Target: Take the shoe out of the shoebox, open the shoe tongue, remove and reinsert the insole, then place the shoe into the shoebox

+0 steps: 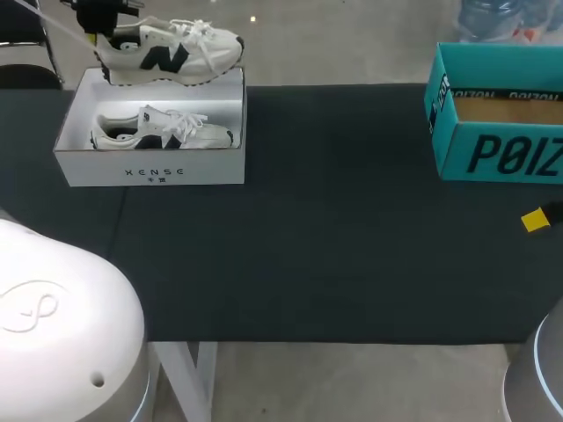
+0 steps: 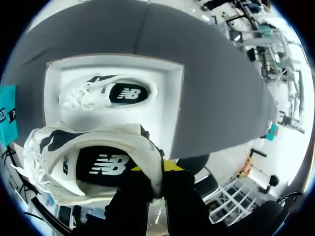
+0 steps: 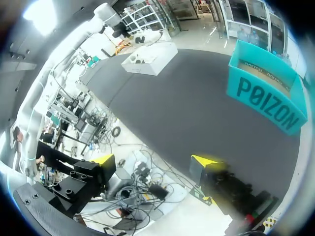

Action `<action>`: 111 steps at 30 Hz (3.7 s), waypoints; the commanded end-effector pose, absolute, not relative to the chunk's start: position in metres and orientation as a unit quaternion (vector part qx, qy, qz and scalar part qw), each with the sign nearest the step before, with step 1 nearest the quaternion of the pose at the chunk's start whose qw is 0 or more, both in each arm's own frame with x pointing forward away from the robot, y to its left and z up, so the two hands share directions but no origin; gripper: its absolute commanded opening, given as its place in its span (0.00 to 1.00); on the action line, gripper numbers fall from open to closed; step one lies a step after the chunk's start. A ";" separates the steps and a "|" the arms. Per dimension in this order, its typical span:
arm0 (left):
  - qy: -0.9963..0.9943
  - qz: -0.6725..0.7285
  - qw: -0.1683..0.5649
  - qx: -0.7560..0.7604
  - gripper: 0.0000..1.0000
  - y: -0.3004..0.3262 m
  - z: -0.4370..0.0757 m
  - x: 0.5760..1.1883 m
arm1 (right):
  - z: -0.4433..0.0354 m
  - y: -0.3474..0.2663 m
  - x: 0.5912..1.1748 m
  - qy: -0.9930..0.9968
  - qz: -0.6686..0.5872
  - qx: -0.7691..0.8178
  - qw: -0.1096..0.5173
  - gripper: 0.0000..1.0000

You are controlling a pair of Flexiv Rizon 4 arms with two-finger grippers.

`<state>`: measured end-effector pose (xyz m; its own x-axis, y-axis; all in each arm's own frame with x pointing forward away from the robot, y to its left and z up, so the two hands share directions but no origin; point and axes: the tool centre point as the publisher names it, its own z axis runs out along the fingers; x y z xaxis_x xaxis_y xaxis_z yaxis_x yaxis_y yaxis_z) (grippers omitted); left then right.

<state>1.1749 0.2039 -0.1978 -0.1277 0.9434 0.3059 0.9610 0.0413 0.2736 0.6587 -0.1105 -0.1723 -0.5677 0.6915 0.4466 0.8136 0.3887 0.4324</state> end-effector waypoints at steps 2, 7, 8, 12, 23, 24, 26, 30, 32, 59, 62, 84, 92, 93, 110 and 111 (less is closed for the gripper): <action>-0.720 -0.217 0.020 -0.659 0.00 0.214 -0.208 1.189 | -0.173 -0.111 0.658 -0.828 -0.314 -0.455 0.097 1.00; -0.716 -0.218 0.028 -0.663 0.00 0.223 -0.222 1.196 | -0.173 -0.111 0.658 -0.828 -0.314 -0.455 0.097 1.00; -0.714 -0.219 0.031 -0.665 0.00 0.224 -0.225 1.196 | -0.173 -0.111 0.658 -0.828 -0.314 -0.455 0.097 1.00; -0.710 -0.214 0.040 -0.670 0.00 0.226 -0.239 1.194 | -0.173 -0.111 0.658 -0.828 -0.314 -0.455 0.097 1.00; -0.709 -0.203 0.052 -0.674 0.00 0.229 -0.275 1.199 | -0.173 -0.111 0.658 -0.828 -0.314 -0.455 0.097 1.00; -0.710 -0.198 0.053 -0.673 0.00 0.228 -0.276 1.201 | -0.173 -0.111 0.658 -0.828 -0.314 -0.455 0.097 1.00; -0.710 -0.198 0.053 -0.673 0.00 0.229 -0.281 1.205 | -0.173 -0.111 0.658 -0.828 -0.314 -0.455 0.097 1.00; -0.709 -0.192 0.063 -0.675 0.00 0.230 -0.293 1.210 | -0.173 -0.111 0.658 -0.828 -0.314 -0.455 0.097 1.00; -0.710 -0.186 0.068 -0.676 0.00 0.230 -0.299 1.212 | -0.173 -0.111 0.658 -0.828 -0.314 -0.455 0.097 1.00; -0.718 -0.161 0.073 -0.674 0.00 0.229 -0.357 1.206 | -0.173 -0.111 0.658 -0.828 -0.314 -0.455 0.097 1.00; -0.722 -0.165 0.064 -0.668 0.00 0.229 -0.359 1.207 | -0.173 -0.111 0.658 -0.828 -0.314 -0.455 0.097 1.00; -0.756 -0.149 -0.024 -0.637 1.00 0.212 -0.303 1.193 | -0.173 -0.111 0.658 -0.828 -0.314 -0.455 0.097 1.00; -0.769 -0.125 -0.054 -0.624 1.00 0.195 -0.278 1.148 | -0.173 -0.111 0.658 -0.828 -0.314 -0.455 0.097 1.00; -0.771 -0.118 -0.057 -0.623 1.00 0.195 -0.277 1.142 | -0.173 -0.111 0.658 -0.828 -0.314 -0.455 0.097 1.00; -0.779 -0.089 -0.054 -0.618 1.00 0.204 -0.261 1.044 | -0.173 -0.111 0.658 -0.828 -0.314 -0.455 0.097 1.00; -0.779 -0.089 -0.054 -0.618 1.00 0.205 -0.261 1.040 | -0.173 -0.111 0.658 -0.828 -0.314 -0.455 0.097 1.00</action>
